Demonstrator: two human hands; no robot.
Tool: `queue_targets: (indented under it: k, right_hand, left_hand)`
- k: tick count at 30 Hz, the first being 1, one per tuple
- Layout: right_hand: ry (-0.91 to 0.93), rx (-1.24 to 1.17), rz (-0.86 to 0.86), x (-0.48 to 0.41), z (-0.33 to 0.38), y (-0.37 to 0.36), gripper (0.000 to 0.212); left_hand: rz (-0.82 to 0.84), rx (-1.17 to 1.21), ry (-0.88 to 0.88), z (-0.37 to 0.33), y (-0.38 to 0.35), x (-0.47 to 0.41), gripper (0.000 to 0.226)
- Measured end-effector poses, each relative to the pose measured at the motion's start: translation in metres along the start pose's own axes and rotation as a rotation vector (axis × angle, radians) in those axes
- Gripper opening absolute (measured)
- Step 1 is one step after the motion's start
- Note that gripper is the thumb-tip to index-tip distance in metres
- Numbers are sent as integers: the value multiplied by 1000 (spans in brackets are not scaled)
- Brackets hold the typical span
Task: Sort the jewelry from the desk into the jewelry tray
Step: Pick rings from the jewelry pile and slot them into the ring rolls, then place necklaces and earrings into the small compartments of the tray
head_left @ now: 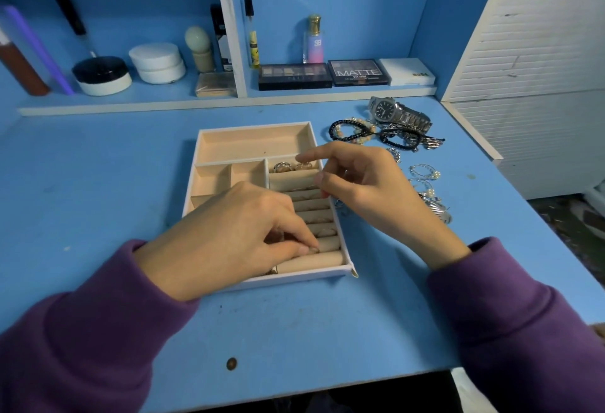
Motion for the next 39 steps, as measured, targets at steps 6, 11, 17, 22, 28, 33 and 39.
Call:
queue_targets:
  k: [6, 11, 17, 22, 28, 33, 39]
  right_hand:
    - [23, 50, -24, 0, -1, 0, 25]
    - [45, 98, -59, 1, -2, 2, 25]
    - [-2, 153, 245, 3, 0, 8, 16]
    - [-34, 134, 368, 6, -2, 9, 21]
    - [-28, 144, 415, 6, -1, 8, 30]
    - [-34, 146, 420, 5, 1, 8, 27]
    - [-43, 124, 449, 7, 3, 8, 30]
  left_hand:
    - [-46, -51, -23, 1, -2, 6, 15]
    - [-404, 35, 156, 31, 25, 10, 14]
    - [-652, 194, 496, 113, 23, -8, 33]
    - [-614, 364, 577, 133, 11, -22, 42]
    - [-620, 291, 536, 135, 9, -20, 39]
    - [-630, 262, 524, 134, 10, -20, 38]
    - [-615, 267, 507, 135, 10, -21, 38]
Point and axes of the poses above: each hand's wrist, its own x-axis away from the middle knuckle, its own y-axis out of the back of the hand, z = x × y, the point moved 3 cm from there along -x, towards the middle knuckle, and after that the axes turned 13 degrees about -z, right-handed, at the moved point
